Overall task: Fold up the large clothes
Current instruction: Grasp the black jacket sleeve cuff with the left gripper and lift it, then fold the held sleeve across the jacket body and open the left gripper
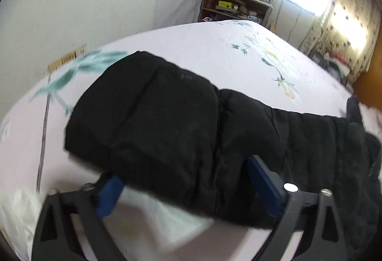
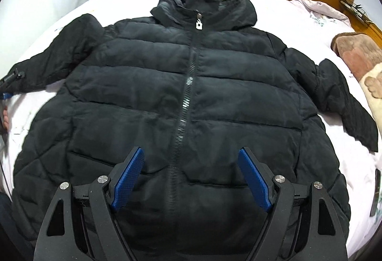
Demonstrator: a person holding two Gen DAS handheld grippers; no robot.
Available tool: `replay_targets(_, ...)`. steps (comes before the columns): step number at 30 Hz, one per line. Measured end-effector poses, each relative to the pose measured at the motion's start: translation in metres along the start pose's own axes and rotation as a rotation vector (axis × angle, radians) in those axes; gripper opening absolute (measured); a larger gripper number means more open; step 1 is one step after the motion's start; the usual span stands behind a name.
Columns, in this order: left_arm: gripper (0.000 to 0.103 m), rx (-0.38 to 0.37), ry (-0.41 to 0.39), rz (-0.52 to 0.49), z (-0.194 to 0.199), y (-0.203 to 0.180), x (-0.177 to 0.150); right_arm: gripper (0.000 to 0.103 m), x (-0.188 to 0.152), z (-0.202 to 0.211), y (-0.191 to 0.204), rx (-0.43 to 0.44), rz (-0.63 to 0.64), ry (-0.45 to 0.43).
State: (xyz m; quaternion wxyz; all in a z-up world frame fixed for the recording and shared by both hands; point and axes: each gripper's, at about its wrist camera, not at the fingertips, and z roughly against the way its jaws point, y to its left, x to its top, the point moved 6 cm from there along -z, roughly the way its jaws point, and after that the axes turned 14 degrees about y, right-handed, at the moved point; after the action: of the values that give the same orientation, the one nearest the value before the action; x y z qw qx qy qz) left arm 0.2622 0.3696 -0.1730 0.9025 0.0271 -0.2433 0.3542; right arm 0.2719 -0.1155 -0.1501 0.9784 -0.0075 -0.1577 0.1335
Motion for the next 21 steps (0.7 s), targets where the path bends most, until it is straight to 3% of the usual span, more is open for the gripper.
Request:
replay_targets(2, 0.053, 0.003, 0.004, -0.018, 0.000, -0.004, 0.004, 0.080, -0.002, -0.004, -0.008, -0.006, -0.012, 0.009)
replay_targets(3, 0.045, -0.018, 0.017, -0.011, 0.001, -0.006, 0.006, 0.080, -0.003, -0.005, -0.011, -0.013, -0.015, 0.007)
replay_targets(4, 0.024, -0.043, 0.028, -0.007, 0.004, -0.007, 0.009, 0.078, -0.004, -0.004, -0.014, -0.026, -0.015, 0.001)
replay_targets(5, 0.017, -0.062, 0.034, -0.010, 0.011, -0.008, 0.010, 0.075, -0.005, -0.004, -0.017, -0.031, -0.015, 0.001)
replay_targets(10, 0.013, -0.128, -0.012, -0.101, 0.065, -0.040, 0.020, 0.073, -0.015, 0.002, -0.032, -0.017, -0.048, 0.004)
replay_targets(13, 0.012, -0.201, -0.050, -0.158, 0.112, -0.074, 0.027, 0.066, -0.021, 0.012, -0.039, 0.000, -0.056, -0.008)
replay_targets(17, 0.011, -0.328, -0.101, -0.245, 0.178, -0.135, 0.028, 0.066, -0.027, 0.030, -0.050, 0.005, -0.068, -0.040)
replay_targets(21, 0.011, -0.439, -0.113, -0.348, 0.219, -0.208, 0.018, 0.066, -0.031, 0.046, -0.070, 0.041, -0.105, -0.075)
